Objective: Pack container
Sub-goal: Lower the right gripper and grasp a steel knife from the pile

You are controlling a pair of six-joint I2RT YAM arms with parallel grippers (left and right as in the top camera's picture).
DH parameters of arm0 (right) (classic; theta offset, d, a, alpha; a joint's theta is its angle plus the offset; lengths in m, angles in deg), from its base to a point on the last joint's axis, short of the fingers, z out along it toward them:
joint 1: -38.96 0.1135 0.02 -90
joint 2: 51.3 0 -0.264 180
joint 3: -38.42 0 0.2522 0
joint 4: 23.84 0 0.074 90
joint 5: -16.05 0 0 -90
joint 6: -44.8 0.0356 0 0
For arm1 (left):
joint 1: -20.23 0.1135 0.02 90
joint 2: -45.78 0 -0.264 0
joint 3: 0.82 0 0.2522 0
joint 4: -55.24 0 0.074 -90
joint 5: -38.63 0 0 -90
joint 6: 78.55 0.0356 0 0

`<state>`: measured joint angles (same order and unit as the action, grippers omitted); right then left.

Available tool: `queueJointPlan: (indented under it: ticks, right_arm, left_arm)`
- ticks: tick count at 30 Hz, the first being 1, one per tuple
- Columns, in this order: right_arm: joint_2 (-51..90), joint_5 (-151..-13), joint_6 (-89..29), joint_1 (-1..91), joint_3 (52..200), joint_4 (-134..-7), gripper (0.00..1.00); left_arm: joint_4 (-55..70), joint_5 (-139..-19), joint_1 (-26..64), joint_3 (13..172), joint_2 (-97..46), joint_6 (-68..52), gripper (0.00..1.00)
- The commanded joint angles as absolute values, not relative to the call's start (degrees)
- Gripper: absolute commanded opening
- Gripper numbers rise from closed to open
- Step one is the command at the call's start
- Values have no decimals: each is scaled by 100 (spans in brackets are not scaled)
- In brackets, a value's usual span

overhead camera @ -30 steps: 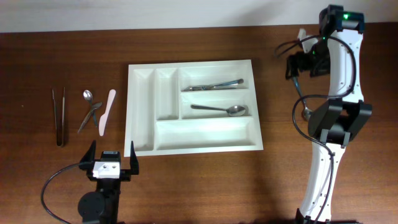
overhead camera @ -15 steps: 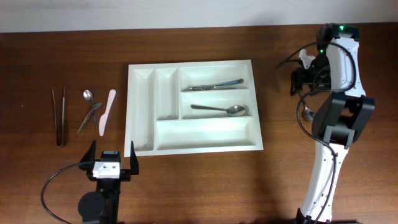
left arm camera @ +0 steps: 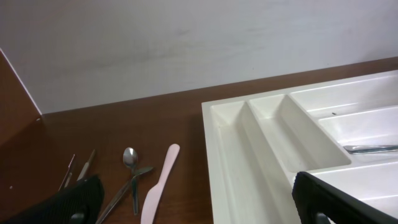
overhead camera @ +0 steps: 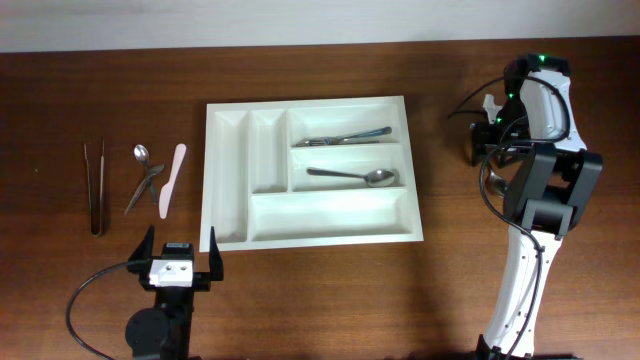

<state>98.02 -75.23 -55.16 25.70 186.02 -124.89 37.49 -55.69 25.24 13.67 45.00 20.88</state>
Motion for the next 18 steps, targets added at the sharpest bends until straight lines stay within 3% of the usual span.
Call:
queueJointPlan:
  ticks: [1,4,13,18]
  right_arm:
    - [9878,-7187,-5175,2533,18447,-12362,50]
    - [9878,-7171,-5175,2533,18445,-12336,46]
    - [9878,-7171,-5175,2540,18445,-12281,15]
    - [9881,-7174,-5173,2544,18445,-12220,4]
  left_arm:
    - [3734,-5652,2555,1345,4548,2142,99]
    - [3732,-5652,2555,1345,4548,2142,99]
    - [3732,-5652,2555,1345,4548,2142,99]
    - [3734,-5652,2555,1345,4548,2142,99]
